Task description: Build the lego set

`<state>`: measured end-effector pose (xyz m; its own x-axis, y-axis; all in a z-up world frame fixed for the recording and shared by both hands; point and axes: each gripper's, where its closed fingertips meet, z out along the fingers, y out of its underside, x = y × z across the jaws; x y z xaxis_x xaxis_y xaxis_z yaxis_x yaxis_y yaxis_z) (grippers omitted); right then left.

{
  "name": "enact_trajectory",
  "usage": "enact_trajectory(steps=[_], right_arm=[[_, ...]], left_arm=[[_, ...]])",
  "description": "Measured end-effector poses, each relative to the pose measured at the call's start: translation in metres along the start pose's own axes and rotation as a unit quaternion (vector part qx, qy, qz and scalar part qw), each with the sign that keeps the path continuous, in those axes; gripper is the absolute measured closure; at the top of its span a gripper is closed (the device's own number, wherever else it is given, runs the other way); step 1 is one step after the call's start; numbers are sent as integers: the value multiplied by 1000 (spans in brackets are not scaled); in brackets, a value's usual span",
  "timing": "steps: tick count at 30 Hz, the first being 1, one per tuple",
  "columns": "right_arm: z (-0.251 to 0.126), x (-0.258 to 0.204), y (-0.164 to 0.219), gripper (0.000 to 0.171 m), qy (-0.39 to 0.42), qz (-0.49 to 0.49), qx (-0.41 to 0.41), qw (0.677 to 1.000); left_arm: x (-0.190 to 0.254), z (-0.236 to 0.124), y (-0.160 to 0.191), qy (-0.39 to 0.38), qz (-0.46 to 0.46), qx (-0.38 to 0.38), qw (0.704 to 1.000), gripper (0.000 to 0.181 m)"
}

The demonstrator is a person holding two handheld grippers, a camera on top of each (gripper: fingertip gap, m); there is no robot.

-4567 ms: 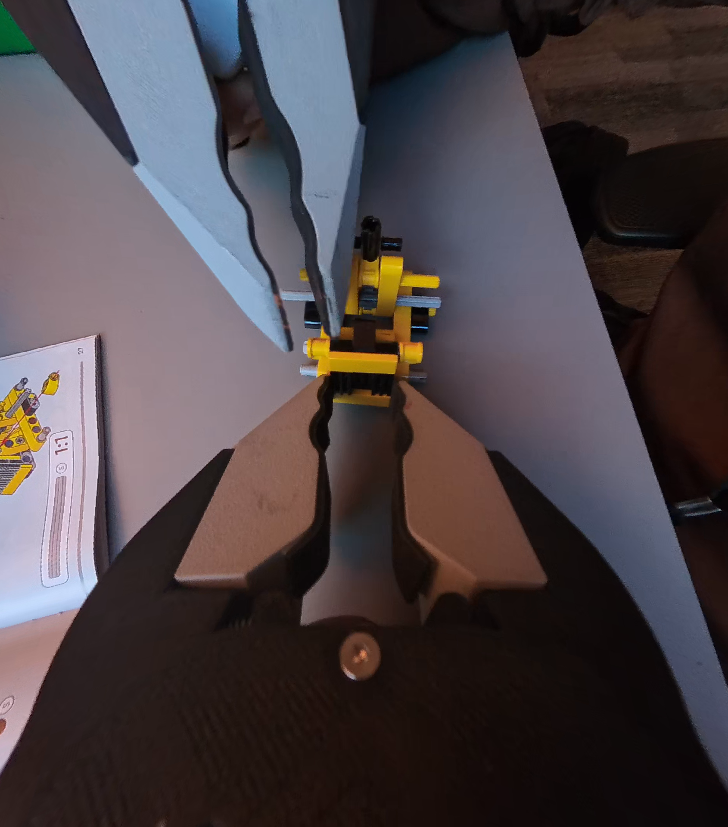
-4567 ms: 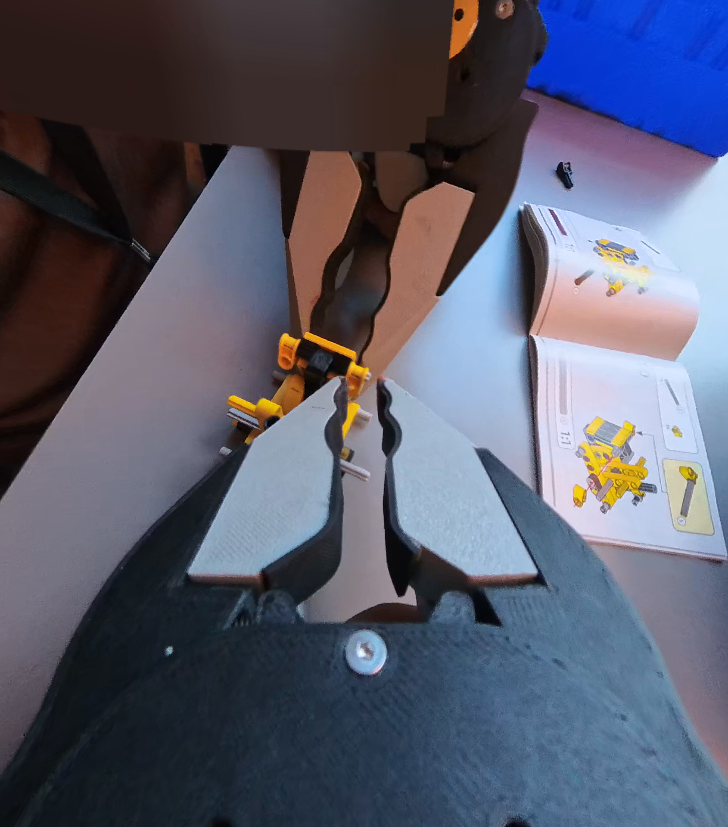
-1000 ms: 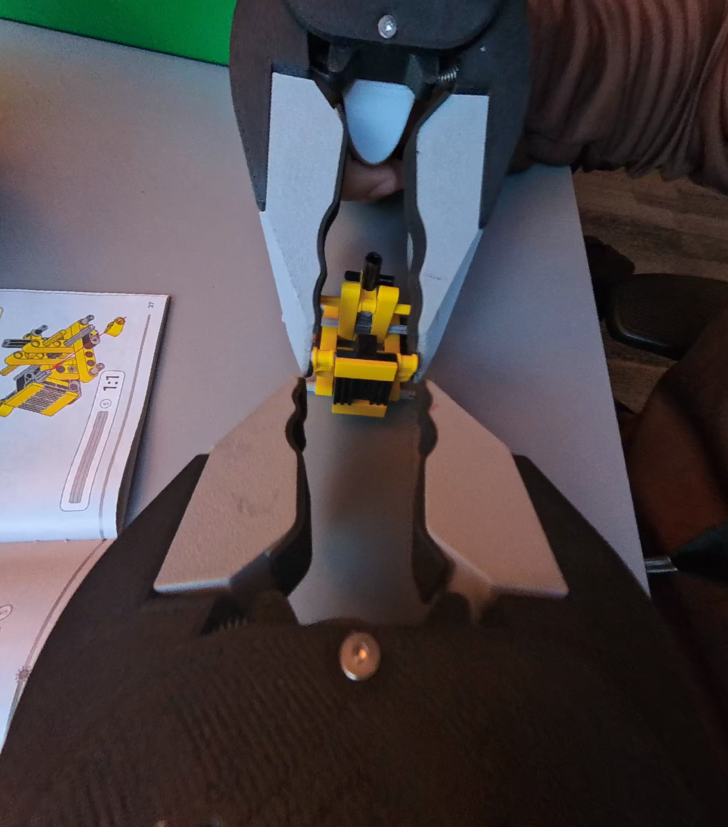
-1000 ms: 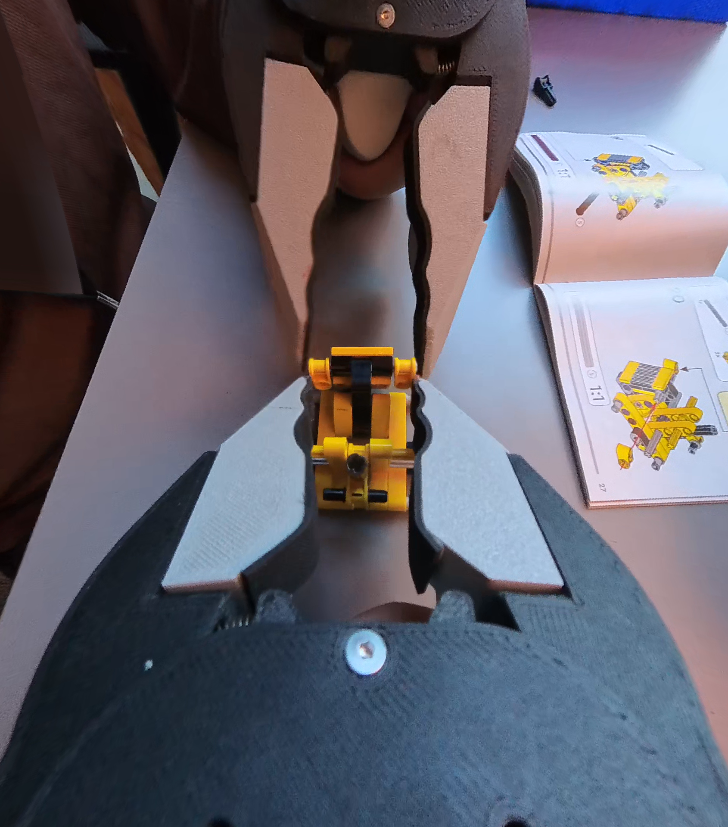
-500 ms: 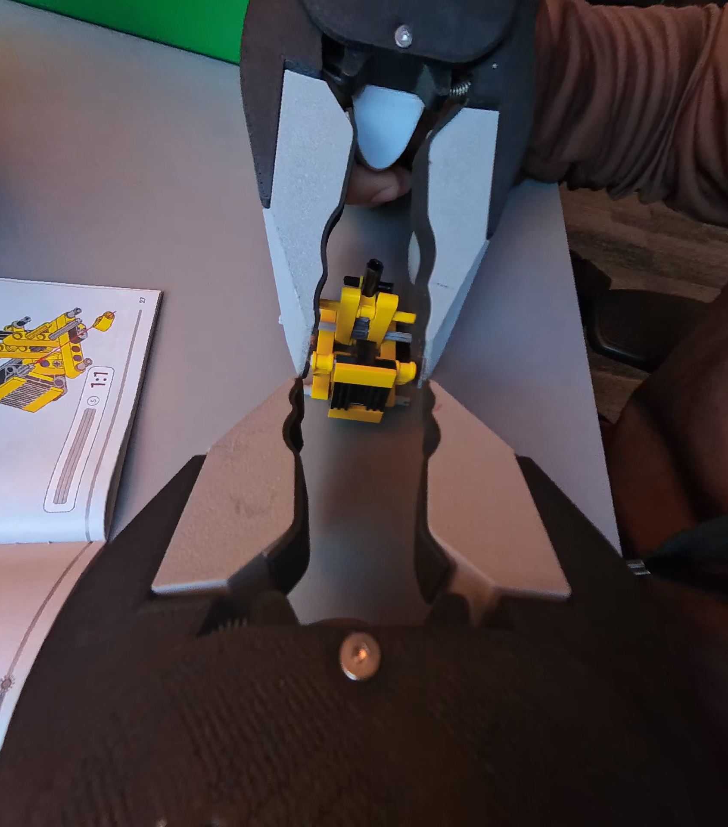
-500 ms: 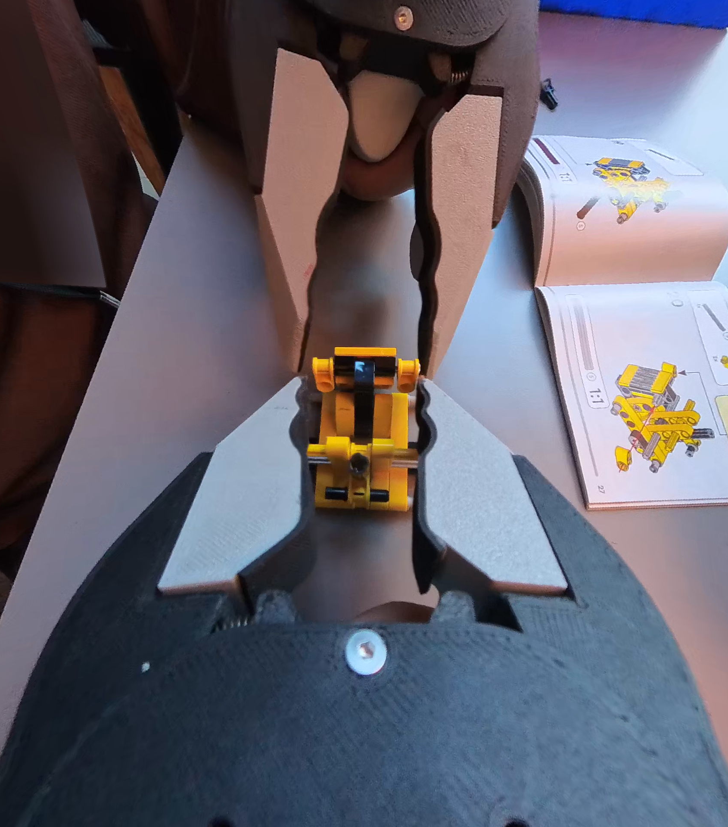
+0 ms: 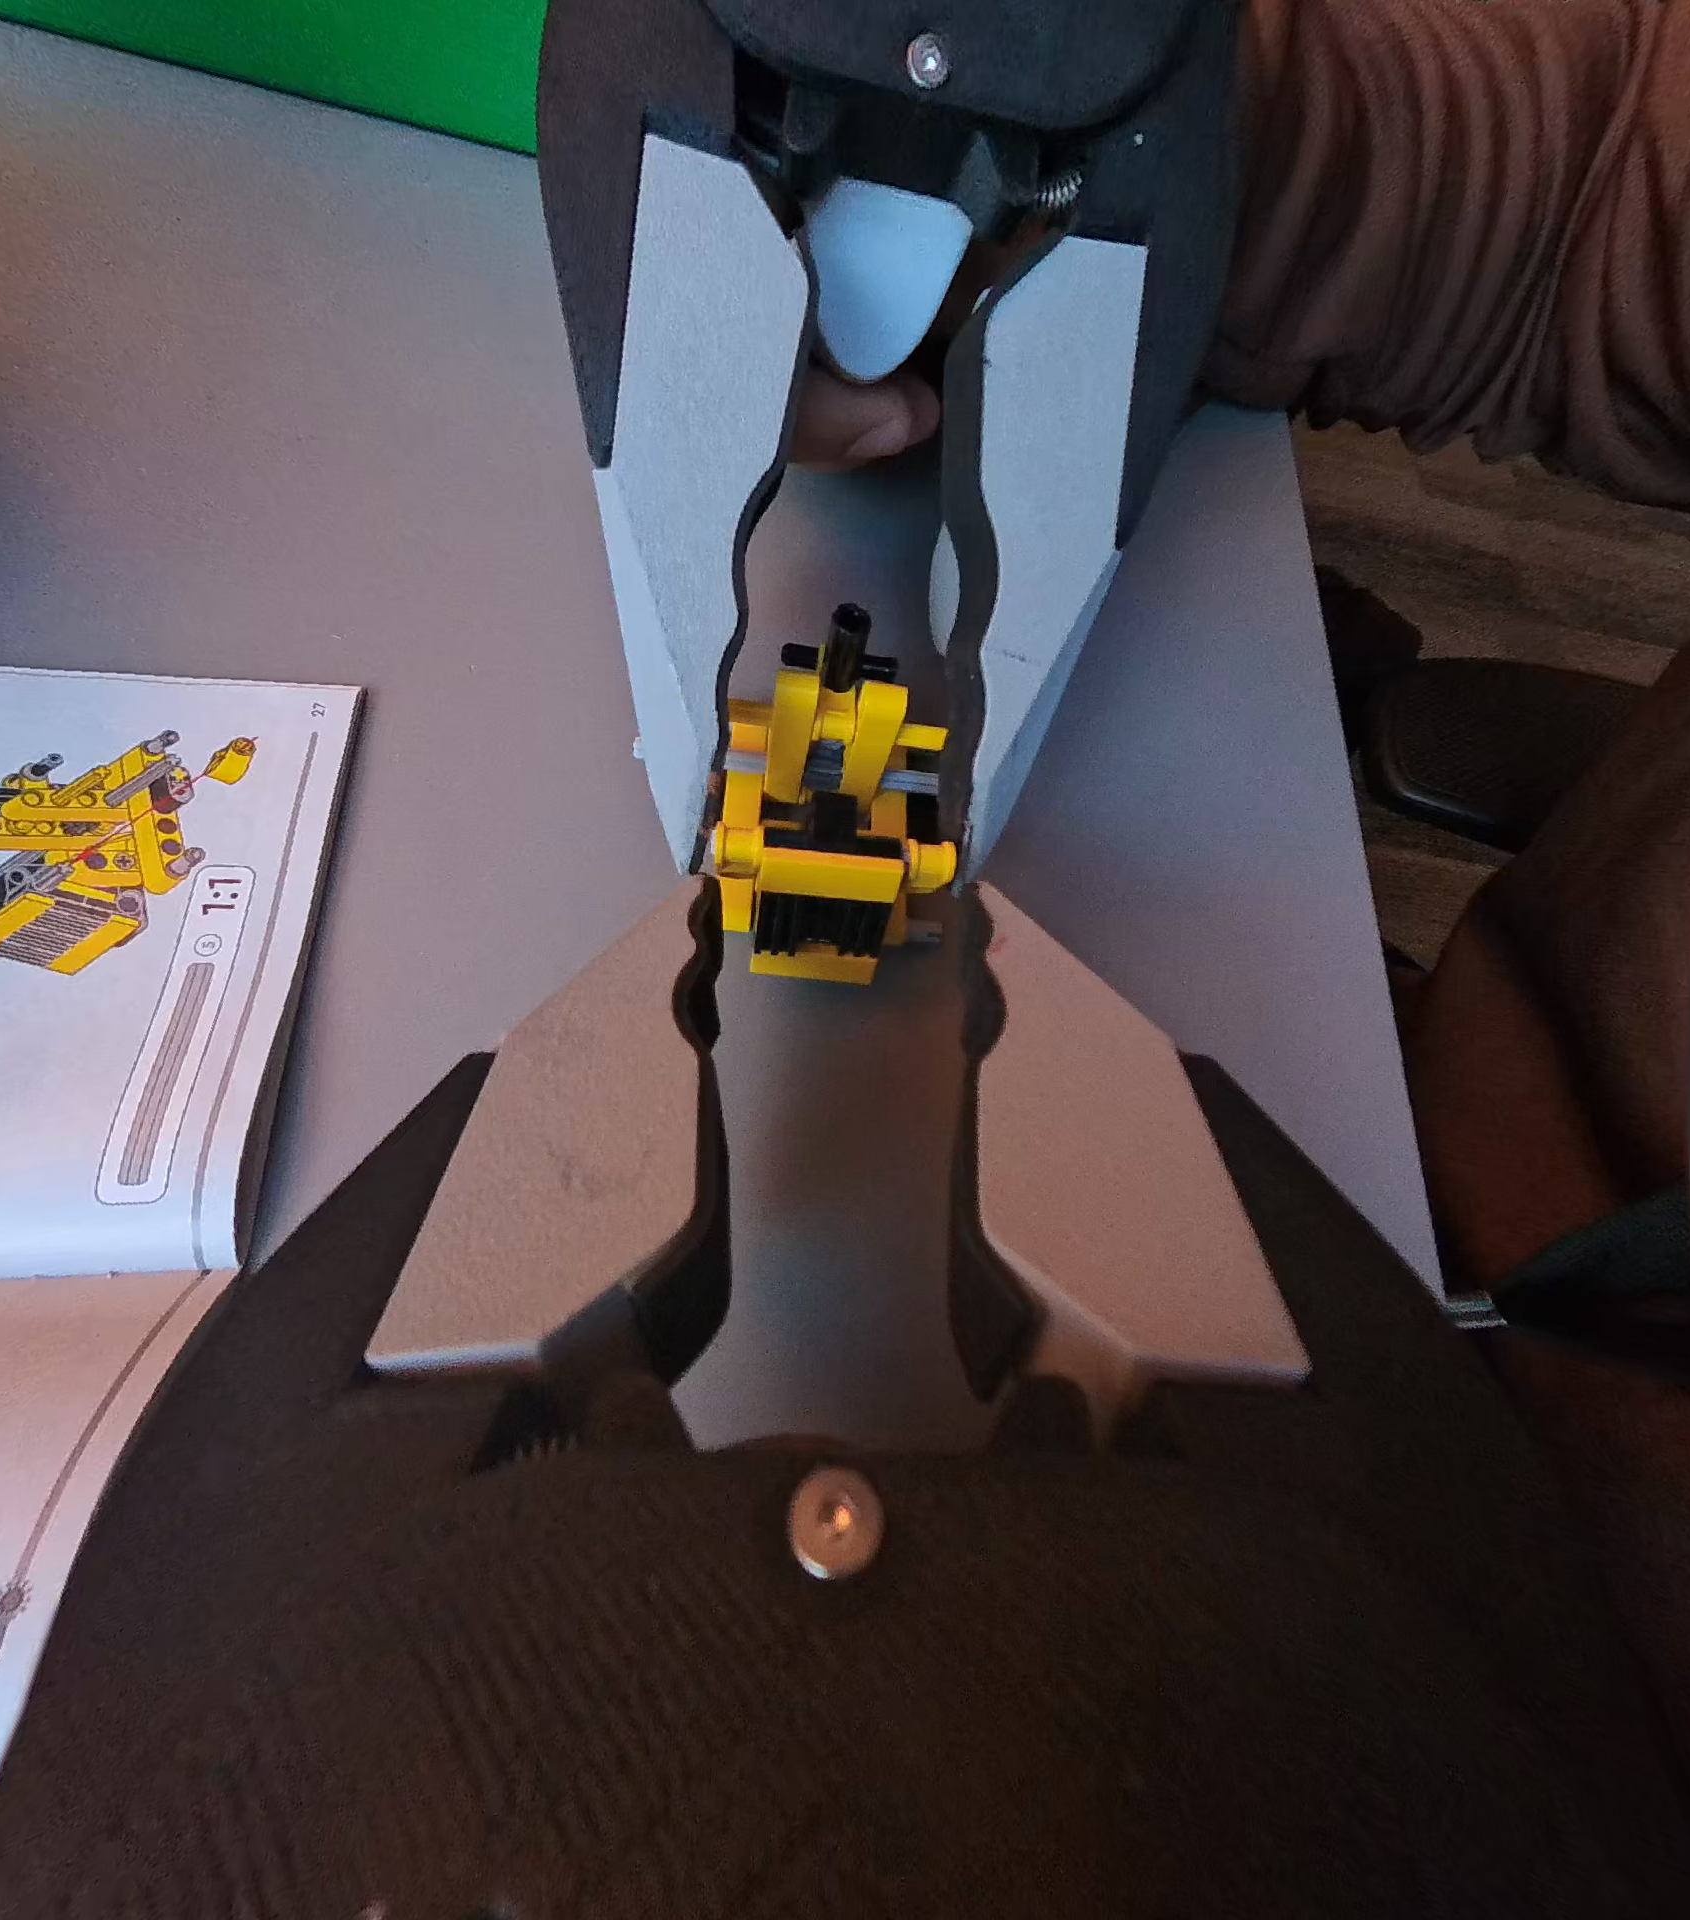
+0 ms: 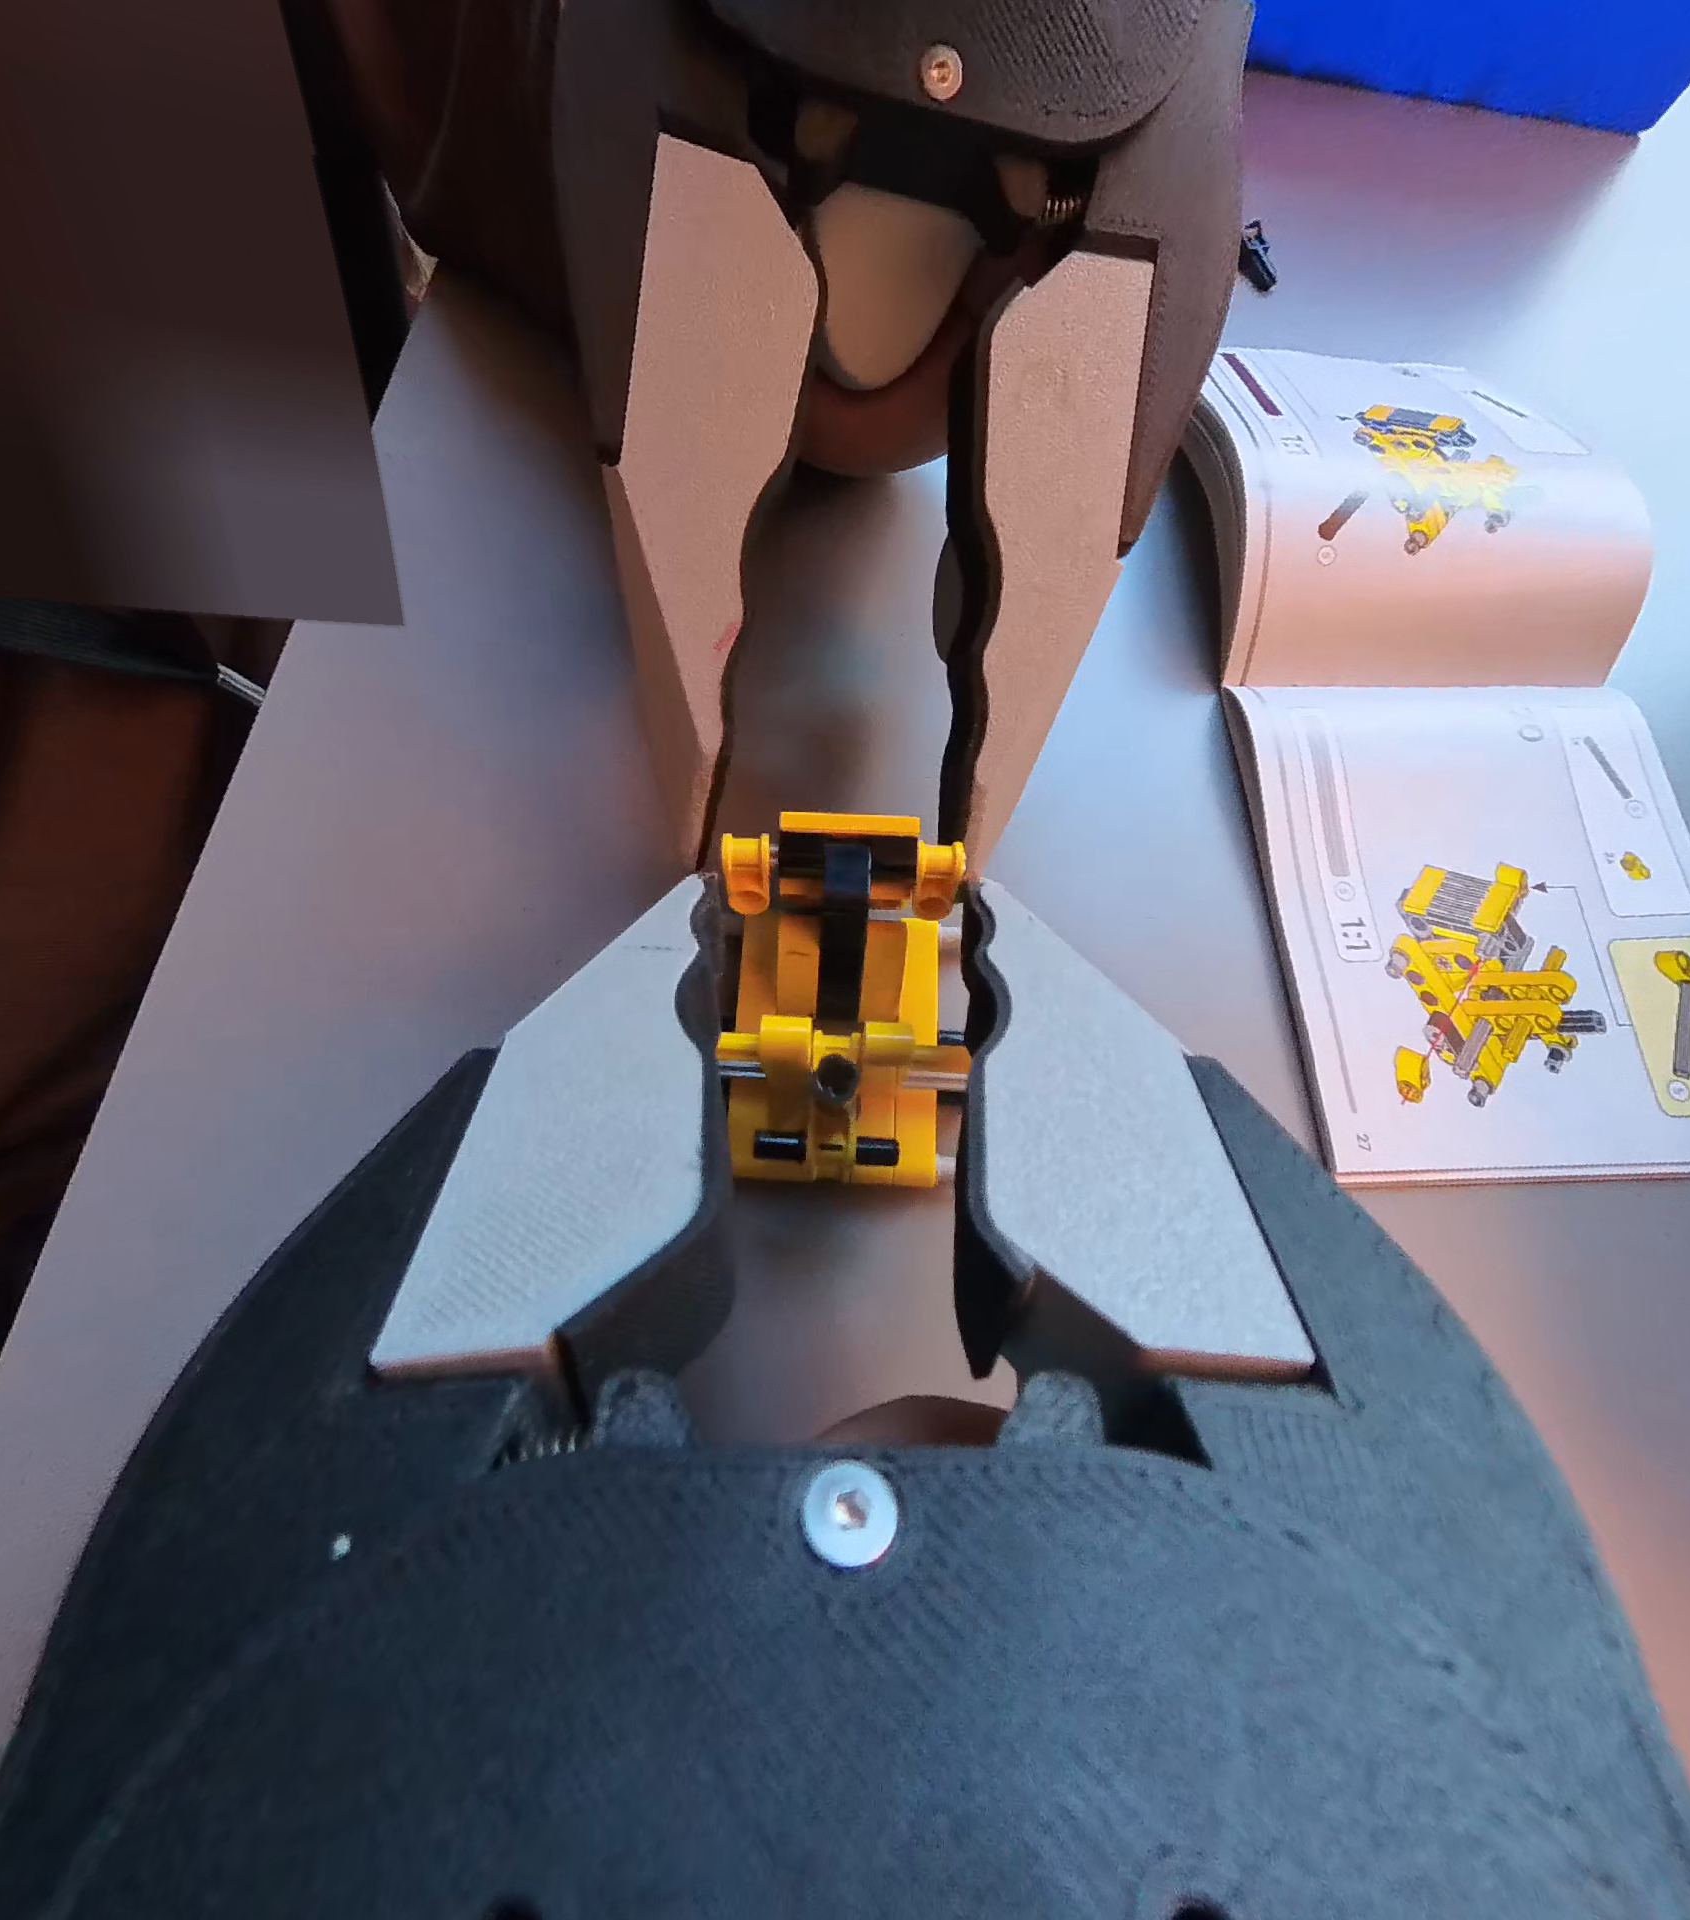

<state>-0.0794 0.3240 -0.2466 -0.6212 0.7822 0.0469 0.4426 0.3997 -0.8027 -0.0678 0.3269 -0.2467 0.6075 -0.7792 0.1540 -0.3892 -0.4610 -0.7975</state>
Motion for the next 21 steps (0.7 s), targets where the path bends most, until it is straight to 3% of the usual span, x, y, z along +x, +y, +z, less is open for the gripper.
enact_trajectory(steps=[21], right_arm=[[1, 0, 0, 131, 14, -20, -11, 1000]], left_arm=[[2, -1, -1, -1, 7, -22, 1000, 147]])
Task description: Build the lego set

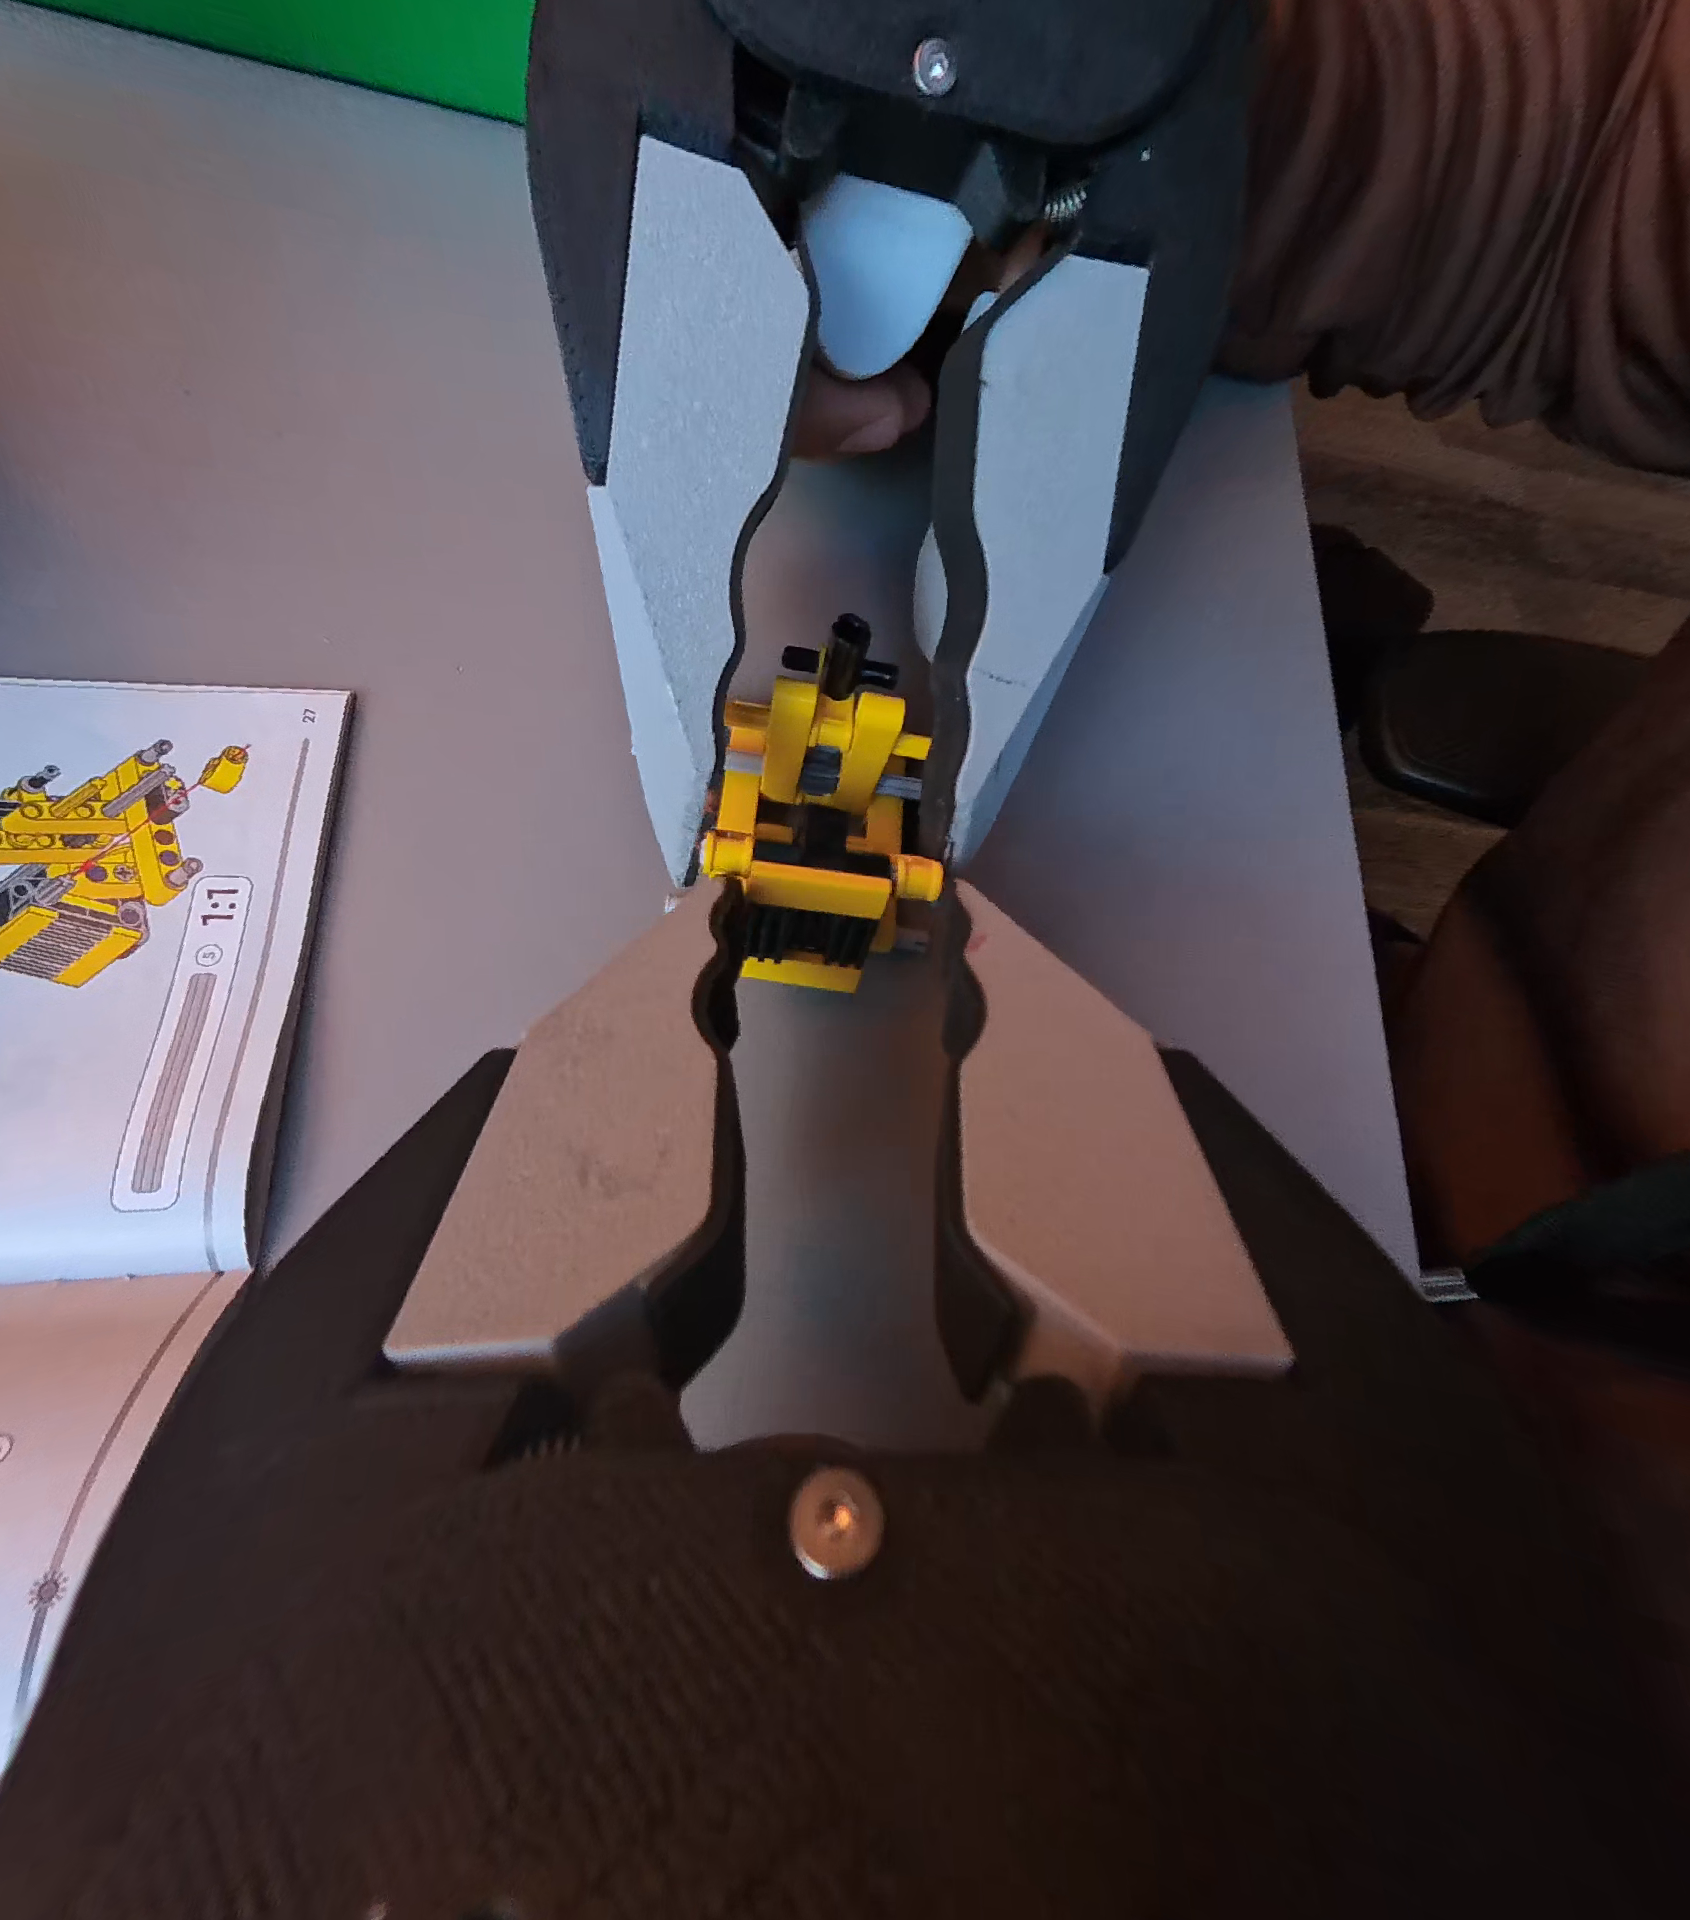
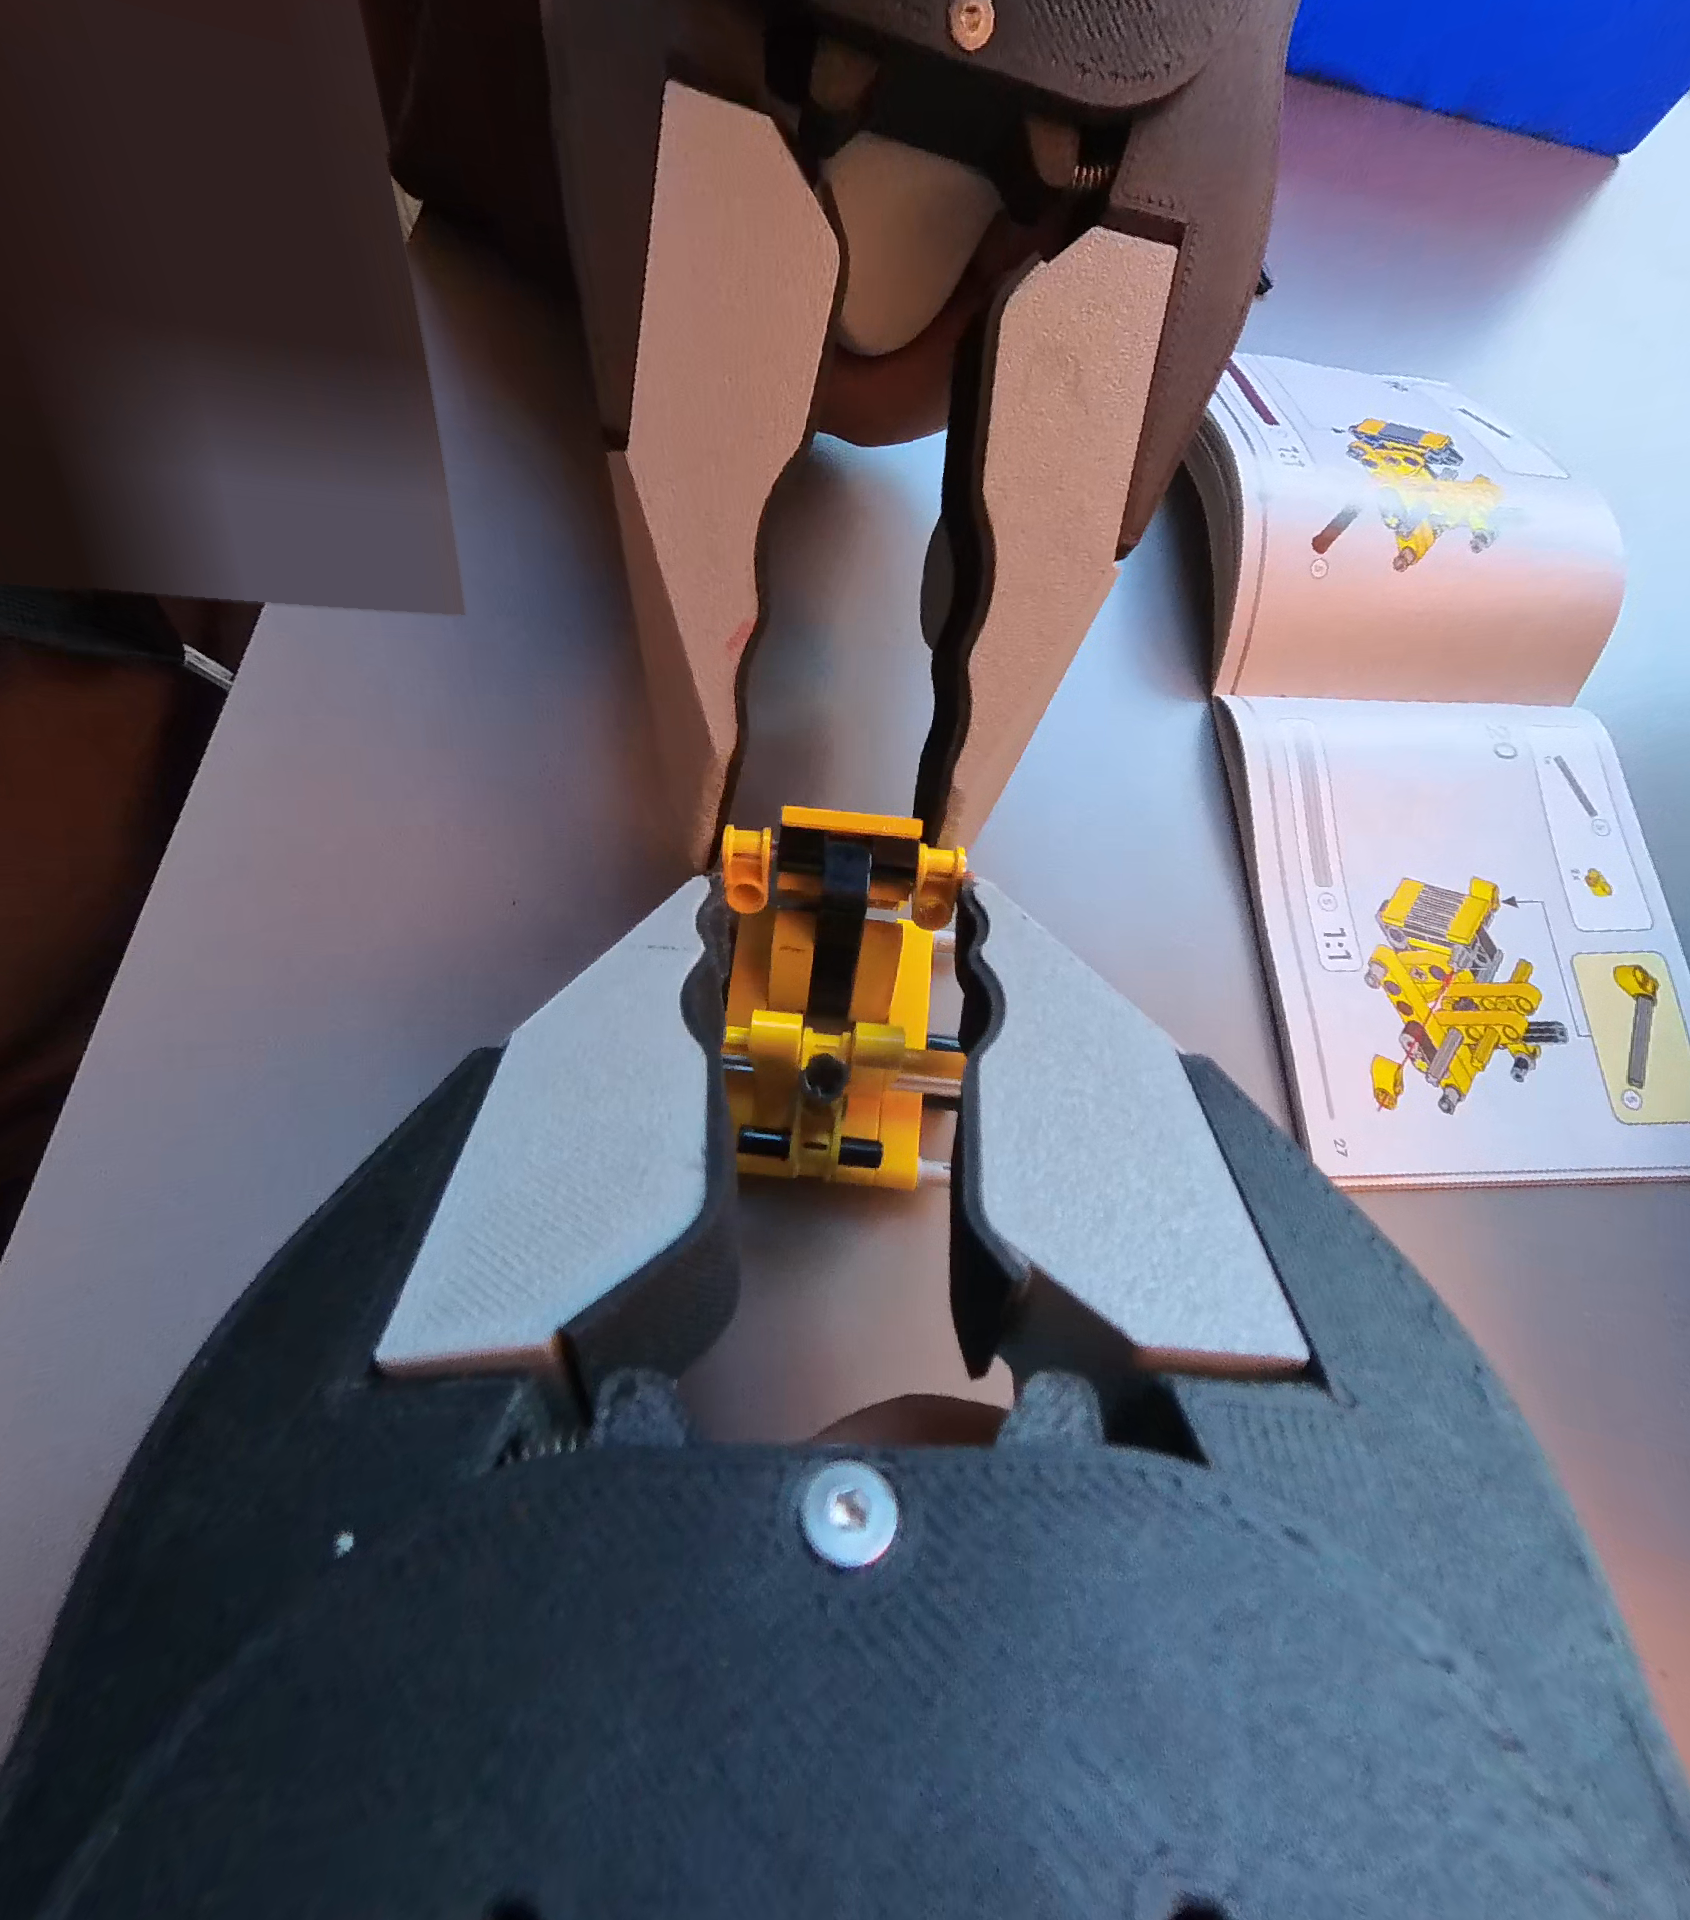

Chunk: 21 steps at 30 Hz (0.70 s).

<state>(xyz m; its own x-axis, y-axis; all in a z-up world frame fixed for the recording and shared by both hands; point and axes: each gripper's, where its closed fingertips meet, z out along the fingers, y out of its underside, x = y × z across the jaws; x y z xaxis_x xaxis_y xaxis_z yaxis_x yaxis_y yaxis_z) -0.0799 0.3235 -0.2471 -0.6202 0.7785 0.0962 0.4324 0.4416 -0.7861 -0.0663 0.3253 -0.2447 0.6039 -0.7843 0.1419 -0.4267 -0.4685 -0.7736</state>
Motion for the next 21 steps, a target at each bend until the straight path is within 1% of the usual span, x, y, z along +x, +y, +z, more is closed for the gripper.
enact_trajectory(steps=[8, 10, 13, 19, 21], right_arm=[[1, -1, -1, 131, 1, -5, 4, 1000], [1, 0, -1, 131, 0, -2, 5, 1000], [1, 0, 0, 131, -1, 0, 5, 1000], [2, 1, 1, 131, 5, -4, -1, 1000], [2, 2, 1, 130, 8, -4, -1, 1000]], left_arm=[[0, -1, 1, 0, 21, -5, 1000, 147], [-3, -2, 2, -13, 30, -7, 999, 145], [-7, -4, 3, -34, 45, -16, 998, 147], [-8, -2, 5, -46, 58, -26, 997, 147], [-8, -2, 5, -48, 61, -27, 997, 144]])
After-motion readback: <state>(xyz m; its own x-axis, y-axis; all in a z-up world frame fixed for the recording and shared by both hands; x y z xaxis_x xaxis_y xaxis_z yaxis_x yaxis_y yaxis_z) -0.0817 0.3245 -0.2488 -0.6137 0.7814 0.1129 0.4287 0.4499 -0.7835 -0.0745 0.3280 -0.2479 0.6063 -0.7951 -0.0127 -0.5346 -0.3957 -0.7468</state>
